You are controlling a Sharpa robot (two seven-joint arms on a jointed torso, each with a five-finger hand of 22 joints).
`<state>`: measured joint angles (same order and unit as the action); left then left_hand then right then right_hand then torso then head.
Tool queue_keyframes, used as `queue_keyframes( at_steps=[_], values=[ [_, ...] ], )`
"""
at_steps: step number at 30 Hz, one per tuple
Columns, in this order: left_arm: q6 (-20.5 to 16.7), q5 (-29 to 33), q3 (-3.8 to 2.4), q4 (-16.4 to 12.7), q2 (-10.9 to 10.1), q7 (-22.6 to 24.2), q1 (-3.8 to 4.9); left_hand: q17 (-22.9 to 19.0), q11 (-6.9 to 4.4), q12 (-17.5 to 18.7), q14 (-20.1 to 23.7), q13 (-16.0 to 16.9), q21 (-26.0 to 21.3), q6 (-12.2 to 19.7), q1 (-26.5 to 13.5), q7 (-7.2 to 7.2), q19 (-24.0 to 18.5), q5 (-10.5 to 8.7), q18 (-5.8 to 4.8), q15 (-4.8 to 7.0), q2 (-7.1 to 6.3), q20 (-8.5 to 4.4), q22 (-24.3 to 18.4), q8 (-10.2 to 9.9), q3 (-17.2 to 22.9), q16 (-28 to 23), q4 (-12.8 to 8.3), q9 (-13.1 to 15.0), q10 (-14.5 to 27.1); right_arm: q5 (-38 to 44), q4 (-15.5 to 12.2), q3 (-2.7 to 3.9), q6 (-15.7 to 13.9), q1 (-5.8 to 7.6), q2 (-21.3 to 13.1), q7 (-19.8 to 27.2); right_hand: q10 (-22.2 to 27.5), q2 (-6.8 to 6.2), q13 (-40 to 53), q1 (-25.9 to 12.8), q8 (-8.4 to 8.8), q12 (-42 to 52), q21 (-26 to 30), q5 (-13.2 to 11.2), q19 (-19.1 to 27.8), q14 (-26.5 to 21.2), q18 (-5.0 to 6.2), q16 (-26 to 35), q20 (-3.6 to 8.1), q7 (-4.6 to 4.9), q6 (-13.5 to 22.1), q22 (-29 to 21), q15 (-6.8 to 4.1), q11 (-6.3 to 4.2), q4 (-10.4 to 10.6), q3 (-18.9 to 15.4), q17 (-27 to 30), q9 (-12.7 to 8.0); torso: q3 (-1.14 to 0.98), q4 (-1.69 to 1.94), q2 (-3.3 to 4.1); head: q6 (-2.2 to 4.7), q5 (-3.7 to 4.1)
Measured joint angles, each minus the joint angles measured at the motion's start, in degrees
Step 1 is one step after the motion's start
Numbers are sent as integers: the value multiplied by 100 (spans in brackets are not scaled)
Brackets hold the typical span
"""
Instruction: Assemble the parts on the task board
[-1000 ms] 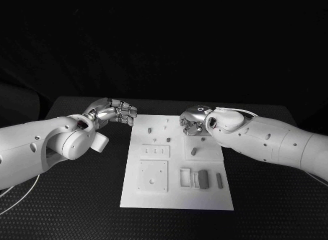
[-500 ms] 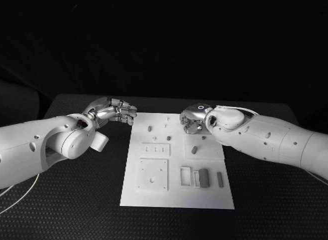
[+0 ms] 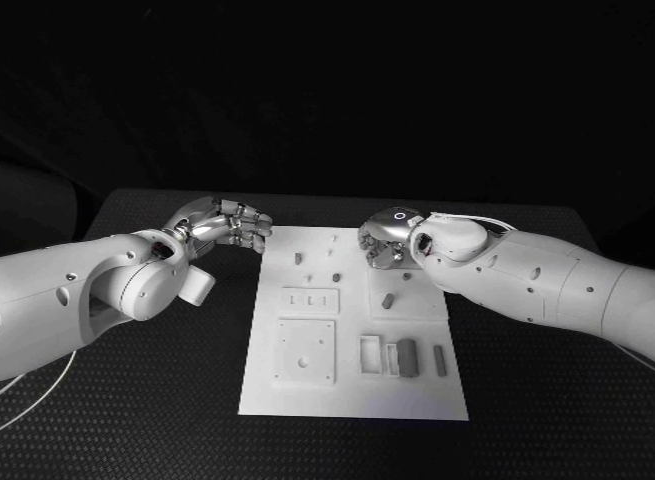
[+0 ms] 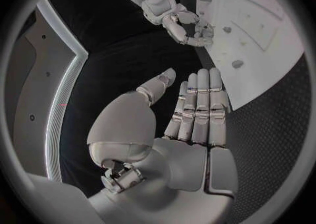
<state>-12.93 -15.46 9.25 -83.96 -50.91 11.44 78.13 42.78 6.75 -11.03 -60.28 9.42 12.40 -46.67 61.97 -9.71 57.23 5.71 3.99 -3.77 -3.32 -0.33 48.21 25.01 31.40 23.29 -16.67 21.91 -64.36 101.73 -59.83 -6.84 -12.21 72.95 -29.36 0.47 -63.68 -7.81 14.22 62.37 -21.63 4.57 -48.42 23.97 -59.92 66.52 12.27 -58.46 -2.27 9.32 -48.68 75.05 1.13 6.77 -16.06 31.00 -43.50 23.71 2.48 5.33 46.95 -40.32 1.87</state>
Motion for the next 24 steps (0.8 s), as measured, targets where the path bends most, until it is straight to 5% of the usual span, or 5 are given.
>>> queue_keyframes(
  at_steps=[3,9,24],
  values=[
    [5,0,0,0,0,-5,0,0,0,0,0,0,0,0,0,0,0,0,0,0,0,0,0,0,0,0,0,0,0,74,-38,1,-15,0,-9,-41,0,-34,30,-5,0,0,-70,0,-30,25,-2,-91,12,-16,-21,1,-24,0,0,0,-2,7,1,-1,8,5,3],
    [21,1,0,0,-8,-16,1,9,0,0,0,-1,0,0,-1,0,0,0,-2,0,-1,0,-5,0,-16,-23,16,0,0,261,-124,0,-65,-9,-27,-158,-2,-135,183,-11,0,1,-441,0,-224,231,-212,-477,186,-69,-5,3,-62,0,17,-17,-94,34,-1,-1,21,24,14],
    [36,2,0,-1,-55,-35,12,20,0,0,0,10,0,-21,-23,-21,12,-22,-7,0,-23,-10,-5,-22,-32,-23,0,0,0,607,-308,-2,-102,-17,-99,-369,-3,-208,350,2,0,3,-718,0,-370,439,-306,-694,309,-111,-6,-1,-88,-3,48,15,-57,83,8,7,47,53,27]
  ],
)
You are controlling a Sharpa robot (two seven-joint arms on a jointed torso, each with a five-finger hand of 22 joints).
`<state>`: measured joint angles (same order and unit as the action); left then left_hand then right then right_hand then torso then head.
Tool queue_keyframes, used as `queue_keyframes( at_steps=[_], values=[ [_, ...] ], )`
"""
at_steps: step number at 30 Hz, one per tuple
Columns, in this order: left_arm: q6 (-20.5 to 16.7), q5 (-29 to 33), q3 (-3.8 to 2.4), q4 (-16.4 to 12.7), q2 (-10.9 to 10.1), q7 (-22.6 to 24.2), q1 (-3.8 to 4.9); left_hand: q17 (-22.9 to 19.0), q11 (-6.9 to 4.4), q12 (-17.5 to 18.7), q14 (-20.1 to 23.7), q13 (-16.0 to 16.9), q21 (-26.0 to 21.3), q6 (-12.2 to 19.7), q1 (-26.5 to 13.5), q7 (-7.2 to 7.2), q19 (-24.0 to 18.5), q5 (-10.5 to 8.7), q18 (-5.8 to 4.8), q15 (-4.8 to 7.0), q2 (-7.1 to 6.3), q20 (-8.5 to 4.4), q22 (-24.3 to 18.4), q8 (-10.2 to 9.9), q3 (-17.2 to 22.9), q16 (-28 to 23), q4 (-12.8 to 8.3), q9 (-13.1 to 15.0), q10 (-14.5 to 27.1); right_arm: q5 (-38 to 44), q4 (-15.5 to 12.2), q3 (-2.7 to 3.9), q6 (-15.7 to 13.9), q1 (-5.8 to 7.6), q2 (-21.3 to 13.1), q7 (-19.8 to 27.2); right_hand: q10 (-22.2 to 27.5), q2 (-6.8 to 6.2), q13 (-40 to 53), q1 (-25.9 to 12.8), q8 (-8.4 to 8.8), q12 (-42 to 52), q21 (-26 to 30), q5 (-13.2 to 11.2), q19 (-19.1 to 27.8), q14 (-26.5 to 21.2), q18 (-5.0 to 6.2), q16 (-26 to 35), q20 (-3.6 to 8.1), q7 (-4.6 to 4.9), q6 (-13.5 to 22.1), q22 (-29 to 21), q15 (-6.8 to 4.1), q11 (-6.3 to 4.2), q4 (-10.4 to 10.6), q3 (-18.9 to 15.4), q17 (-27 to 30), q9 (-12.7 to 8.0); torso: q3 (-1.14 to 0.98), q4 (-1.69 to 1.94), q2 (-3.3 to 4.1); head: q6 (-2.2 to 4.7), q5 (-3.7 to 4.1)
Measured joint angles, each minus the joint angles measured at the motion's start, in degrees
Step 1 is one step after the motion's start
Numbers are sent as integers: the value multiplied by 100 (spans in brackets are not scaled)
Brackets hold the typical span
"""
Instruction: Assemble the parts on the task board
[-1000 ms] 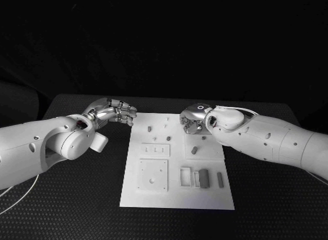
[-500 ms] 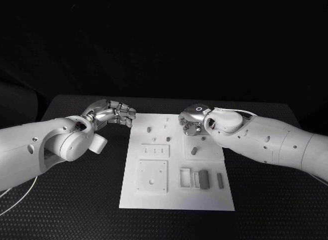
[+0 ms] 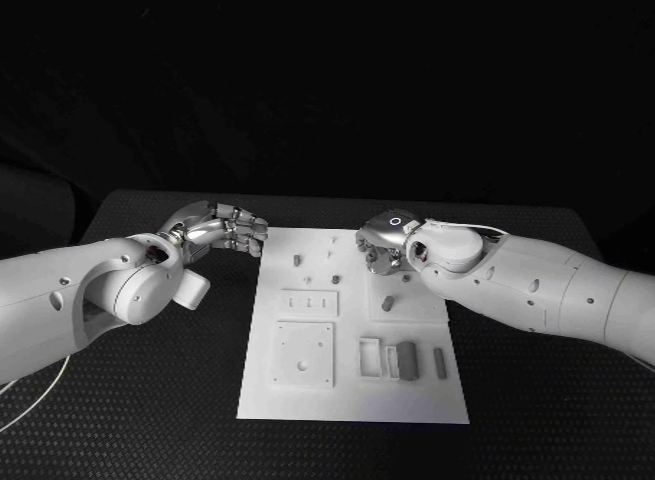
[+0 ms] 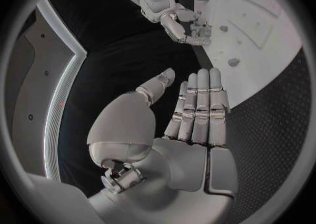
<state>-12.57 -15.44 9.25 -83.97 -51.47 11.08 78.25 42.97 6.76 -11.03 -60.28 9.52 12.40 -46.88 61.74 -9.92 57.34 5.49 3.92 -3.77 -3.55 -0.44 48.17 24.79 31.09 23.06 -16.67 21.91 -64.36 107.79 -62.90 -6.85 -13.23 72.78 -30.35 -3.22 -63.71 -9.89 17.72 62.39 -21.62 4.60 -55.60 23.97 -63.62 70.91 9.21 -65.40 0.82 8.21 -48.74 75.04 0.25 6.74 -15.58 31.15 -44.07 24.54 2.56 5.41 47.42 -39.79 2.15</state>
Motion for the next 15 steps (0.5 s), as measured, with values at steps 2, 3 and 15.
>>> queue_keyframes(
  at_steps=[2,3,15],
  values=[
    [1,0,0,0,-5,-3,1,2,0,0,0,0,0,0,0,0,10,0,-10,0,0,-10,0,0,0,0,0,0,0,30,-28,0,-5,-1,-17,-14,0,0,1,0,0,-1,-29,0,-16,5,0,0,-1,0,0,0,-4,0,0,0,10,9,0,-2,3,3,0],
    [1,0,0,-1,-7,-6,2,5,0,0,0,0,0,0,0,0,10,0,-11,0,0,-9,0,0,0,0,0,0,0,49,-45,0,-10,-2,-27,-24,-11,0,7,0,0,-6,-33,0,-16,5,0,-18,-1,-14,-14,0,-5,-11,0,0,14,12,0,-4,4,4,0],
    [6,1,0,2,-23,-31,10,15,0,21,0,5,-22,0,0,0,10,0,-38,0,0,-9,-5,0,0,-22,0,0,0,181,-150,-3,-47,-8,-85,-110,-91,32,97,31,0,23,-77,0,-41,33,1,-25,18,-9,-58,0,-33,-50,-17,48,56,35,-3,-5,19,21,19]
  ],
)
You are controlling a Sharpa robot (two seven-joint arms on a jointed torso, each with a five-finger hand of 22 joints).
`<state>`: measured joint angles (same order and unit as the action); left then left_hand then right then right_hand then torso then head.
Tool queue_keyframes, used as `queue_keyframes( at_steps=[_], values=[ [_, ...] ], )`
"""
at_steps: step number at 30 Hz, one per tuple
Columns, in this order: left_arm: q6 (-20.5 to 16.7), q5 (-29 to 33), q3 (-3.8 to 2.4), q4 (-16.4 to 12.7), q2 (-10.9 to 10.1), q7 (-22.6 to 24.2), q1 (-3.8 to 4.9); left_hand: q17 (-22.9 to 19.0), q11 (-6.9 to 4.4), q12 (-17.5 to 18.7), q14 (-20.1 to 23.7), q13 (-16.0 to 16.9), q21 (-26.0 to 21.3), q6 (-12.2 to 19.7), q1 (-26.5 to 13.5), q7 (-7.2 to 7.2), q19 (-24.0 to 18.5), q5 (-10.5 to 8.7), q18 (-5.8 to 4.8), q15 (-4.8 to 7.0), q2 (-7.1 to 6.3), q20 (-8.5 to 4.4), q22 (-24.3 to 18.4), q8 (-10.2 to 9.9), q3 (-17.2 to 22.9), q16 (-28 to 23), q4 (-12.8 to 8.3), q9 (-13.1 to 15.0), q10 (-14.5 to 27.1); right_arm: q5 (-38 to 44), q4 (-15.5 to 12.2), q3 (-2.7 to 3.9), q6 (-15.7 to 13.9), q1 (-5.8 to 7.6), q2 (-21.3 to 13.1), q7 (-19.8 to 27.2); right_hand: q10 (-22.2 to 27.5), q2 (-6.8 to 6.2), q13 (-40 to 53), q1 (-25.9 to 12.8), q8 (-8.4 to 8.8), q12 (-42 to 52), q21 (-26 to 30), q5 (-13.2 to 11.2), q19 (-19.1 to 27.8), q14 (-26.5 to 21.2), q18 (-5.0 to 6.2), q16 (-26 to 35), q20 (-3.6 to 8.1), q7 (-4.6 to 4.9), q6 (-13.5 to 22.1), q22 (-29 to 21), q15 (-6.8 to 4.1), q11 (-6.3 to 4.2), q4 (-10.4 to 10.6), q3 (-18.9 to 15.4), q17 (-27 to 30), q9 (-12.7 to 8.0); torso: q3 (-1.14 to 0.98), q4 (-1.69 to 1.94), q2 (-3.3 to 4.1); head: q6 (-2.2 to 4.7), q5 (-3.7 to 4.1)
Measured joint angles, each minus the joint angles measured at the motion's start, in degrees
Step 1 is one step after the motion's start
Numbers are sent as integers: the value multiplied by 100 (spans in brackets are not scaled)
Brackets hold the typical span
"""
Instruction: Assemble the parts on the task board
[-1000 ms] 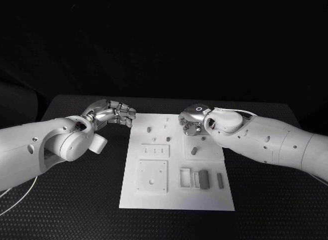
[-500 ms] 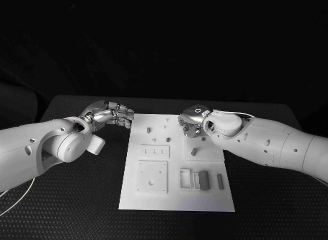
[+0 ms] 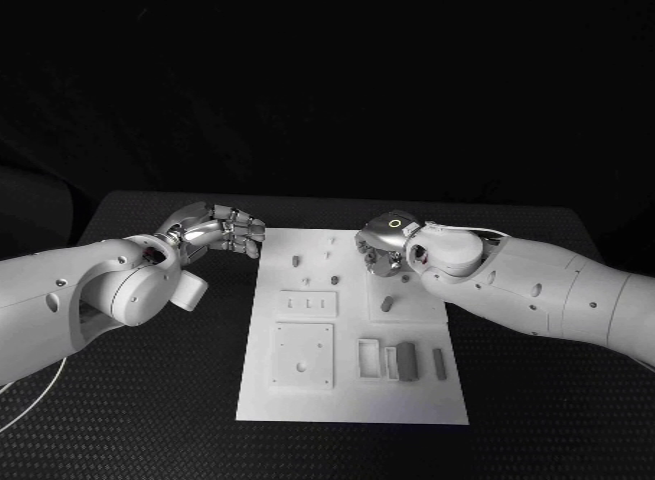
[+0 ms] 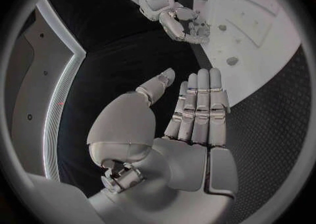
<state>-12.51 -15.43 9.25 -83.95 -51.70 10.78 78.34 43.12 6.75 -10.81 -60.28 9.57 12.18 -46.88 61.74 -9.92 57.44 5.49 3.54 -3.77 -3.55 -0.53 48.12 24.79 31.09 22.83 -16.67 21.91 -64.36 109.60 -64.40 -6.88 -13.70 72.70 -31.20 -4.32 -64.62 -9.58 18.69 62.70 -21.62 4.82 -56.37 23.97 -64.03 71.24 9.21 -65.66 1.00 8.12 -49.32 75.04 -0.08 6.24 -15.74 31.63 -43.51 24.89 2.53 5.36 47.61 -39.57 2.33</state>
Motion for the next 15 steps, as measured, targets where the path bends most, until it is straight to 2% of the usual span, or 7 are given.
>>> queue_keyframes(
  at_steps=[15],
  values=[
    [6,0,0,-1,-12,-21,1,13,0,0,0,4,0,0,22,0,0,0,-2,0,-22,0,0,0,0,0,0,0,0,117,-82,-2,-25,-4,-58,-60,0,22,28,22,0,-2,0,0,18,-1,-1,-23,15,-1,-36,0,0,-1,-32,32,20,11,-5,0,10,11,23]
  ],
)
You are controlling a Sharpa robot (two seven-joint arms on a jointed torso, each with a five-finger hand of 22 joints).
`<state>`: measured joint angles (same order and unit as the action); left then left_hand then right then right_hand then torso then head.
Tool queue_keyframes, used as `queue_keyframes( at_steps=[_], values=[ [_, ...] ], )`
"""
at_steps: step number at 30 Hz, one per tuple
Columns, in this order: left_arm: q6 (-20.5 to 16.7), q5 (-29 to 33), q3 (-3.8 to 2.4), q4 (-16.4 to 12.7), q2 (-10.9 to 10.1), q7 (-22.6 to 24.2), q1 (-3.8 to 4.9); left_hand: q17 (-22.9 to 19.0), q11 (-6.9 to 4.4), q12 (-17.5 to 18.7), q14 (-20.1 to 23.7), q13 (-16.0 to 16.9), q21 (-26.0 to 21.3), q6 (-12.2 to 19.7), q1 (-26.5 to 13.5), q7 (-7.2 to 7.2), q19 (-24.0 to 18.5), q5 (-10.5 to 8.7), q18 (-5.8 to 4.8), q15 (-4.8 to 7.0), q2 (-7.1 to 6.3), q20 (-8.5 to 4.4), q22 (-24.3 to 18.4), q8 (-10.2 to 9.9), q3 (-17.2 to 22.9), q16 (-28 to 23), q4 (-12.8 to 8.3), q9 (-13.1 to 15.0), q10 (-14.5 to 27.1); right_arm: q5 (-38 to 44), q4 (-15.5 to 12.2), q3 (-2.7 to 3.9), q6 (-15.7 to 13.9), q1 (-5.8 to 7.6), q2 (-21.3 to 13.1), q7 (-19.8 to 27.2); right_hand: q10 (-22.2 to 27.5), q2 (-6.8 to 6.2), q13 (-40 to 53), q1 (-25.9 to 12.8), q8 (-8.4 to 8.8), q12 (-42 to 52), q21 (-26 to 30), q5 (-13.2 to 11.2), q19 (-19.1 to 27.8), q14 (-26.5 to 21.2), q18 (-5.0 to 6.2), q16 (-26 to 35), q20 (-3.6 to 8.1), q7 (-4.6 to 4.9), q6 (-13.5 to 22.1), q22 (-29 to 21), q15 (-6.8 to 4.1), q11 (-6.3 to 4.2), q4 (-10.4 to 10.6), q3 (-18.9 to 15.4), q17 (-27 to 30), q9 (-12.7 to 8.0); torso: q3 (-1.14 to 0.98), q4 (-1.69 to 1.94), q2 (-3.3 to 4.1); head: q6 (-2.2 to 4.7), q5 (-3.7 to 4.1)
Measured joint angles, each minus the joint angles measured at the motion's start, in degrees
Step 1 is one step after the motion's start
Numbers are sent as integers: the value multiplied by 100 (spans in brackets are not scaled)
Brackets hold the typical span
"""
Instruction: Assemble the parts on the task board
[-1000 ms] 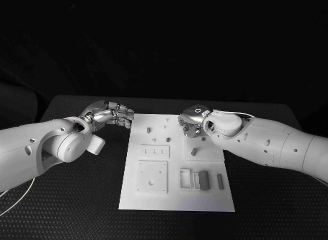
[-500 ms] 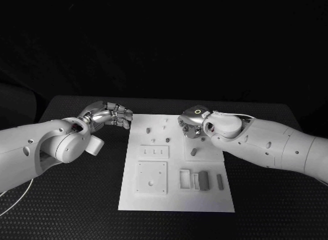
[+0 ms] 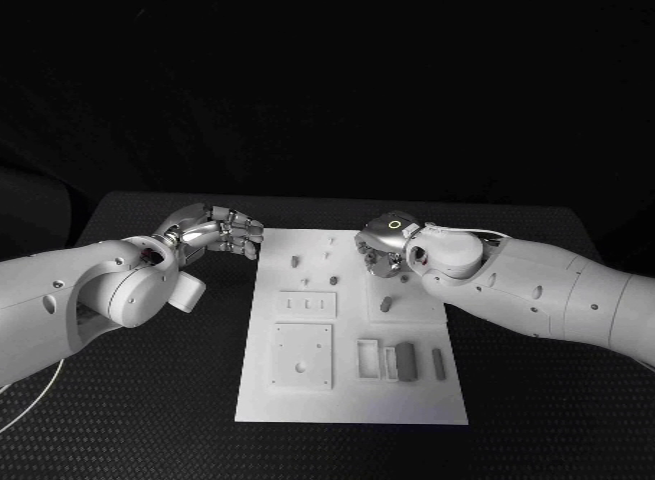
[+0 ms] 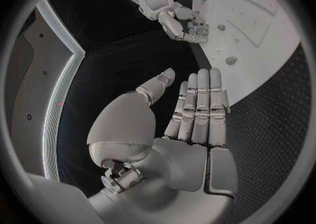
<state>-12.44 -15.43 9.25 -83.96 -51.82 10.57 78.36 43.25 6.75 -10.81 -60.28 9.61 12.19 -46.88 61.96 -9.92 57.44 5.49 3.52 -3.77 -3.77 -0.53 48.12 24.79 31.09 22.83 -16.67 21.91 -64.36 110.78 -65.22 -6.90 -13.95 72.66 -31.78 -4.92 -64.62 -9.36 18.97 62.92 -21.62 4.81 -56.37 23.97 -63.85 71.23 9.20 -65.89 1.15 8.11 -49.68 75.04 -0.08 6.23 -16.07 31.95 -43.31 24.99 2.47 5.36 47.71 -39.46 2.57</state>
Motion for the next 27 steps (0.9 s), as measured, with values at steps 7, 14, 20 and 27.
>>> queue_keyframes(
  at_steps=[7,14,20,27],
  values=[
    [2,0,0,0,-15,-7,0,7,0,5,0,6,0,0,0,0,2,0,-1,0,0,-2,-4,0,0,-7,0,0,0,18,-50,0,4,3,-49,-6,-20,0,13,0,0,-5,0,0,0,0,0,0,-1,0,0,0,0,-20,0,0,7,0,2,7,4,0,10],
    [3,1,0,6,-19,-12,1,13,0,23,0,5,0,0,0,0,21,0,-14,0,0,-21,-4,-21,0,-21,0,0,0,27,-86,-1,3,9,-78,-20,-20,0,20,0,0,-5,0,0,0,-1,1,0,-3,-1,0,0,0,-20,0,0,26,-1,2,5,7,-2,9],
    [4,5,1,7,-21,-18,2,16,0,23,0,10,0,0,0,0,21,0,-16,0,0,-20,-4,-21,0,-21,0,0,0,33,-109,-1,1,13,-101,-46,33,-100,54,-100,49,-38,0,0,1,-2,1,0,-5,-83,83,0,0,32,58,37,65,-14,5,5,10,4,18],
    [4,13,1,17,-32,-28,2,19,0,23,0,10,0,0,0,0,21,-23,-17,0,0,-20,-7,-21,0,-21,0,0,0,34,-143,11,8,13,-150,-70,34,-122,57,-123,49,-38,1,0,8,-4,1,0,-13,-83,83,0,0,32,81,45,70,-14,8,9,11,10,29]
  ],
)
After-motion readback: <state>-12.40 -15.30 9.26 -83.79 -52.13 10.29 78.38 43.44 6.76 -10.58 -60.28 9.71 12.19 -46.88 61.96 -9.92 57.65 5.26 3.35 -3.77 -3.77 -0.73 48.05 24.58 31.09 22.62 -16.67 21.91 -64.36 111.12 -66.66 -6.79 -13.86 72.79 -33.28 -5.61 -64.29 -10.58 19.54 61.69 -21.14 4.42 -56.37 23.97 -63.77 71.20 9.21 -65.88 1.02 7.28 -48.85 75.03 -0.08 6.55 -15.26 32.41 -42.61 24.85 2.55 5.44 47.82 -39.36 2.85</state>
